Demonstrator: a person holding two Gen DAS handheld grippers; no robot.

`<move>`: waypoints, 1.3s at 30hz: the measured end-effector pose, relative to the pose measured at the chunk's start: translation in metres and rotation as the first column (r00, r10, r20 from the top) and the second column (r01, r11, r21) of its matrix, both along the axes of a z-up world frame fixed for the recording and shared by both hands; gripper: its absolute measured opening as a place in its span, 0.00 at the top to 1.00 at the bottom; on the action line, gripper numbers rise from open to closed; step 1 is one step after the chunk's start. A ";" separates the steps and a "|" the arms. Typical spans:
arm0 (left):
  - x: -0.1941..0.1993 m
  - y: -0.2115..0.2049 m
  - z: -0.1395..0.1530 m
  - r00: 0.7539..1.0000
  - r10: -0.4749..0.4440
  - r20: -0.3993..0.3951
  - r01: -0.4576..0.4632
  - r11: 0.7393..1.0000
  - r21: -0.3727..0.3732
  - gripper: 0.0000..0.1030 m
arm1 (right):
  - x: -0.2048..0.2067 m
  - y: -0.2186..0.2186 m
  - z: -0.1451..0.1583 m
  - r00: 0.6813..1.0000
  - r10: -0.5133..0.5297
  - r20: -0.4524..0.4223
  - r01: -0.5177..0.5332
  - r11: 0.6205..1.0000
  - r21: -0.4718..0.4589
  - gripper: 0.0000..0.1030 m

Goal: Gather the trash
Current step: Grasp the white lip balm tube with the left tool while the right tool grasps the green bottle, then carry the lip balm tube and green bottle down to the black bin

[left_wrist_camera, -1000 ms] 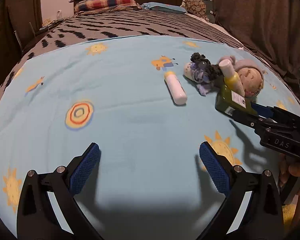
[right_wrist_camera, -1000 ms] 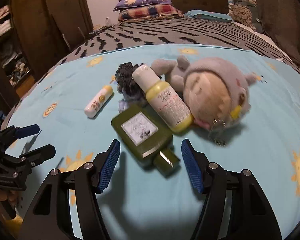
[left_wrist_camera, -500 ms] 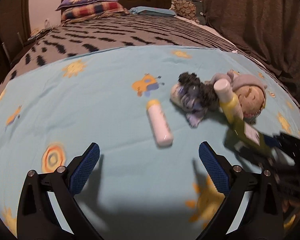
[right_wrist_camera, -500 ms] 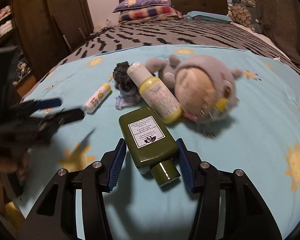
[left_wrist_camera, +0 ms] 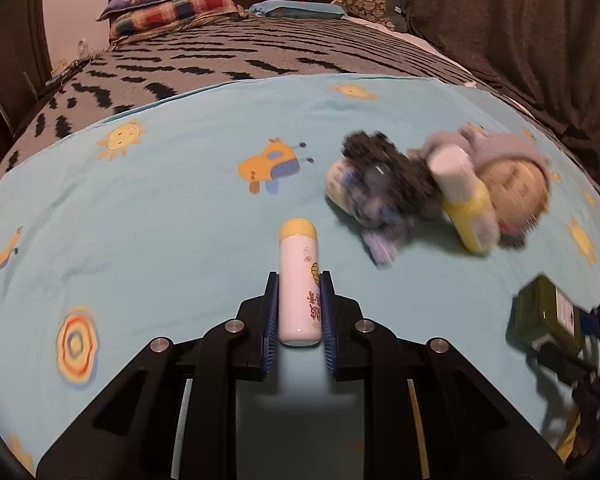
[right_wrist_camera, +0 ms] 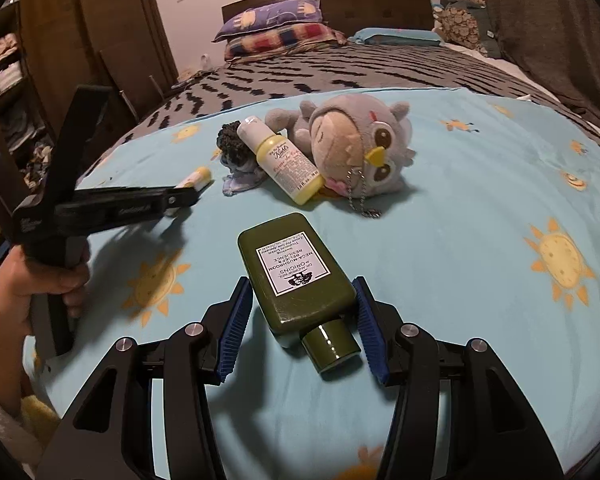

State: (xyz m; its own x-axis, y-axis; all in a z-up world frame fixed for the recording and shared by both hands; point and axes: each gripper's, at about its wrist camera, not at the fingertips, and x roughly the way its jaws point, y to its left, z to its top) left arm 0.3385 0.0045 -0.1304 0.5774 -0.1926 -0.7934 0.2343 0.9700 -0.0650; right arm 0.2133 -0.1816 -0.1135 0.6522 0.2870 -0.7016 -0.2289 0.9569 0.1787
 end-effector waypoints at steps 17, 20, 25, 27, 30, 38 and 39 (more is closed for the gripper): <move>-0.184 -0.017 0.025 0.997 -0.061 0.055 0.066 0.993 -0.093 0.82 | -0.118 -0.022 0.013 0.997 -0.070 0.015 0.070 0.997 0.033 0.50; -0.215 -0.023 0.022 0.995 -0.082 0.051 0.087 0.990 -0.106 0.82 | -0.140 -0.027 0.012 0.997 -0.083 0.010 0.083 0.996 0.034 0.50; -0.259 -0.033 0.012 0.992 -0.121 0.046 0.126 0.984 -0.126 0.82 | -0.174 -0.036 0.005 0.995 -0.104 -0.005 0.104 0.994 0.026 0.49; -0.273 -0.037 0.006 0.990 -0.137 0.043 0.141 0.982 -0.126 0.82 | -0.184 -0.041 -0.002 0.993 -0.114 -0.019 0.115 0.993 0.024 0.49; -0.293 -0.045 -0.007 0.985 -0.169 0.031 0.172 0.976 -0.130 0.82 | -0.196 -0.046 -0.017 0.991 -0.125 -0.050 0.126 0.992 0.017 0.49; -0.318 -0.058 -0.063 0.974 -0.210 -0.084 0.197 0.971 -0.136 0.82 | -0.219 -0.051 -0.065 0.979 -0.136 -0.153 0.138 0.990 0.000 0.49; -0.319 -0.060 -0.073 0.972 -0.211 -0.105 0.196 0.971 -0.139 0.82 | -0.220 -0.051 -0.073 0.976 -0.138 -0.171 0.140 0.990 -0.002 0.50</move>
State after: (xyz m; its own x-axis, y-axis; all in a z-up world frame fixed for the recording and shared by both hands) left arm 0.0197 -0.0552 -0.2029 0.4194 -0.3999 -0.8150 0.4091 0.8847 -0.2235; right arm -0.0063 -0.2326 -0.1865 0.5576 0.2097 -0.8032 -0.0592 0.9751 0.2135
